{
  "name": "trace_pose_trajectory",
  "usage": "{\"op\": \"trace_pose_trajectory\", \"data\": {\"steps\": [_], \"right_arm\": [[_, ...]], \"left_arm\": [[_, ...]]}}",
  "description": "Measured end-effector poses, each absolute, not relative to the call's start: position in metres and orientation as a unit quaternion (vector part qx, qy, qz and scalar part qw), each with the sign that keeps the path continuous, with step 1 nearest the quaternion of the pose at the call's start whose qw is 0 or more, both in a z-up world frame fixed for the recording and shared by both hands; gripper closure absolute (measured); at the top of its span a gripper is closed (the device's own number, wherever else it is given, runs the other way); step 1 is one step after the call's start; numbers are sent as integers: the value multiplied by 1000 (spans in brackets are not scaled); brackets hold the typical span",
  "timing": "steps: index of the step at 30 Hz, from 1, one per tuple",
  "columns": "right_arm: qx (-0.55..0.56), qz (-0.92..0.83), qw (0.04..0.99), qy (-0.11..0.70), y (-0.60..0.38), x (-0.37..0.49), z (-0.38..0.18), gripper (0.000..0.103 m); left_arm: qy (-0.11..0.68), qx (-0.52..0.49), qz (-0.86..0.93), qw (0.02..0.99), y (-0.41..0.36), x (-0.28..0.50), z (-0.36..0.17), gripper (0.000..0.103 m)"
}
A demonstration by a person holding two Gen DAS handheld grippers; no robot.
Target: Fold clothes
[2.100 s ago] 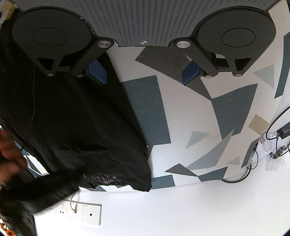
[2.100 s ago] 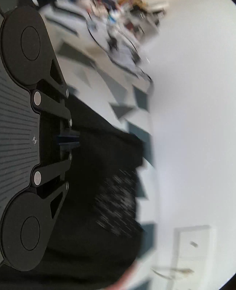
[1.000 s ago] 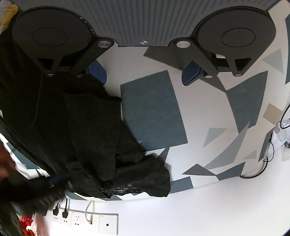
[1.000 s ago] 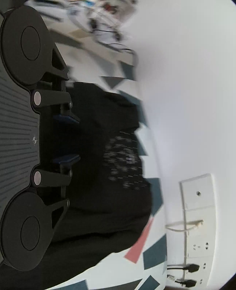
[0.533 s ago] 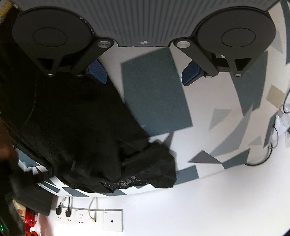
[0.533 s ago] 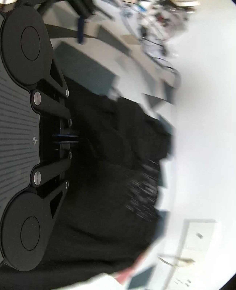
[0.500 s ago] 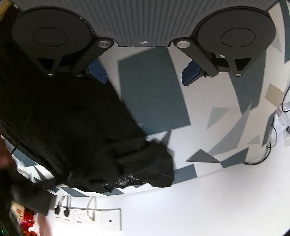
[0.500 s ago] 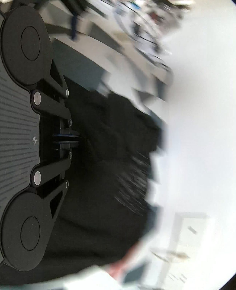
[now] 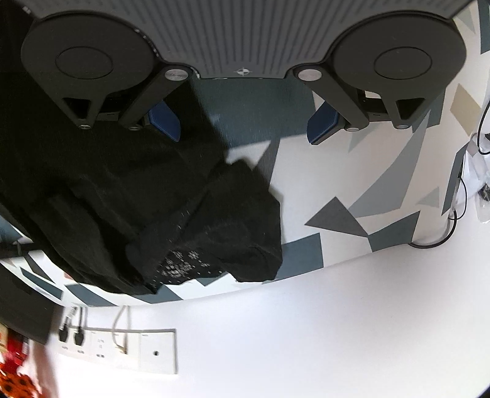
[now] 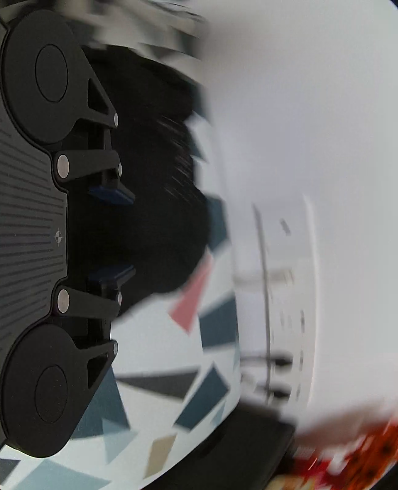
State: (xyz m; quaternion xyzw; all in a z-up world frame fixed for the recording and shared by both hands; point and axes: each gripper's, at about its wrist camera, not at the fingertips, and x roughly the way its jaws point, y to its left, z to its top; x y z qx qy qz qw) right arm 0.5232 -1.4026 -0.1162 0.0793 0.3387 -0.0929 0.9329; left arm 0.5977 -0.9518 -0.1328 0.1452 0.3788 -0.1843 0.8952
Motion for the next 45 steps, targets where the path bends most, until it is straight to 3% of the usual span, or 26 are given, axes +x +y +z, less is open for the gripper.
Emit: {"op": "trace_pose_trajectory", "data": {"steps": [4,7,9,10,13,18,28,34,40,45], "right_arm": [[15,-28,933,357,-1361,542,-136,52],[12,-3,910,414,-1346,566,-150,54],[10,-15,909,416,-1348,568,-149,70],[12,-21,910,415,-1351,567,-146,91],[44,-35,922,383,-1380,552,-132,99],[5,-124,956,267,-1422,514,-97,100],[51,-195,975,96,-1479,485,-28,100],[48,-180,980,68,-1480,490,-2,100],[39,-150,987,30,-1470,499,25,100],[35,-119,991,46,-1456,526,37,100]], "left_arm": [[390,143,-166,894,-955,604,-135,11],[398,136,-160,893,-954,605,-135,11],[399,137,-156,893,-954,605,-136,11],[399,138,-155,893,-954,606,-136,11],[400,137,-155,893,-955,609,-139,11],[396,139,-154,895,-964,612,-143,11],[355,193,-188,895,-1007,617,-142,11],[331,190,-202,902,-1031,619,-136,10],[278,250,-194,907,-1060,619,-148,10],[268,209,-95,936,-1024,635,-135,10]]}}
